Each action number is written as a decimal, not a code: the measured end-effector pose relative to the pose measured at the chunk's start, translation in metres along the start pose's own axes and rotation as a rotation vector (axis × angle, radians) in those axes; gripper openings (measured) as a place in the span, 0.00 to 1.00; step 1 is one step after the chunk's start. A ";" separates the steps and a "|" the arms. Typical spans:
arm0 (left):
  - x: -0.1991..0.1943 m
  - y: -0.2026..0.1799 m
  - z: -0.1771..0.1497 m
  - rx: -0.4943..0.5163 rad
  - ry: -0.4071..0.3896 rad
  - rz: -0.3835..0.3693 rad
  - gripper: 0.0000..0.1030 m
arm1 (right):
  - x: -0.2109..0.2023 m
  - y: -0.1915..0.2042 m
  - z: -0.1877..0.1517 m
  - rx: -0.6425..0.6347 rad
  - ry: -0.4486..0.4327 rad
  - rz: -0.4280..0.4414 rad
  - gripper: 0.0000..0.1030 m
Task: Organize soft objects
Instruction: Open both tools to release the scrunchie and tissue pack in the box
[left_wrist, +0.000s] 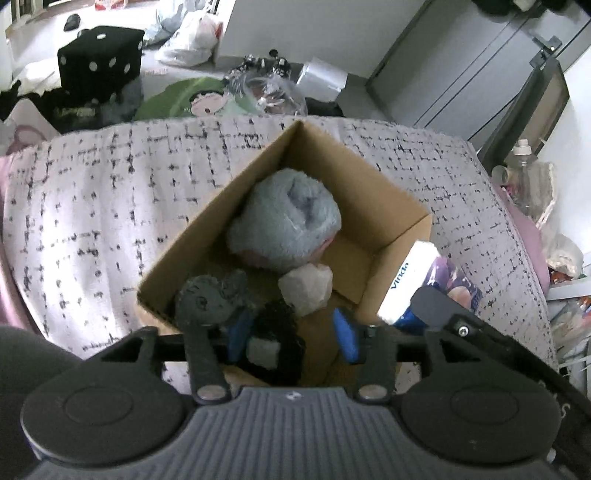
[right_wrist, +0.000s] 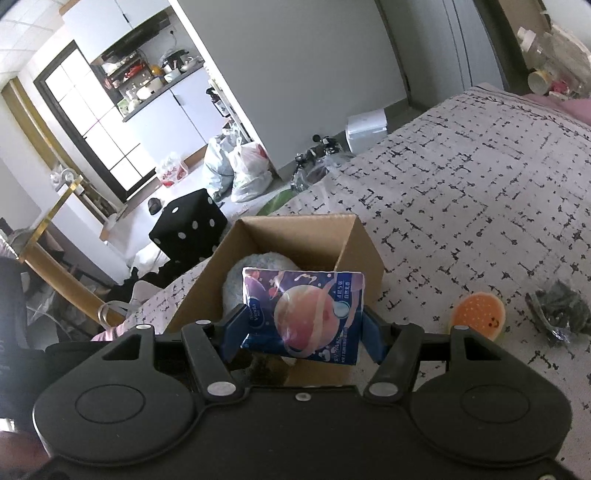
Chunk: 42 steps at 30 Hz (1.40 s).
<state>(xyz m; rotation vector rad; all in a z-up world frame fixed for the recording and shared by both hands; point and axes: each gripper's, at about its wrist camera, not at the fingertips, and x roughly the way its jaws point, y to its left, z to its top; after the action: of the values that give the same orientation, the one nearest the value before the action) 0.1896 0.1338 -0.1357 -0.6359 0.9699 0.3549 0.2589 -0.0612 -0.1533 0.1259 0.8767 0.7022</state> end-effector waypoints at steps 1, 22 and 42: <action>-0.001 0.001 0.003 -0.001 -0.002 -0.001 0.53 | 0.000 0.001 0.000 0.000 0.001 0.002 0.60; -0.040 0.049 0.045 -0.030 -0.069 -0.006 0.53 | 0.028 0.044 -0.005 -0.152 0.061 -0.022 0.62; -0.077 0.025 0.035 0.055 -0.117 0.045 0.64 | -0.018 0.020 0.012 -0.029 0.005 -0.062 0.81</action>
<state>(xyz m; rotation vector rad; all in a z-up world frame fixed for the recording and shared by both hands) 0.1580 0.1751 -0.0643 -0.5380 0.8798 0.3998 0.2497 -0.0548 -0.1262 0.0710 0.8711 0.6577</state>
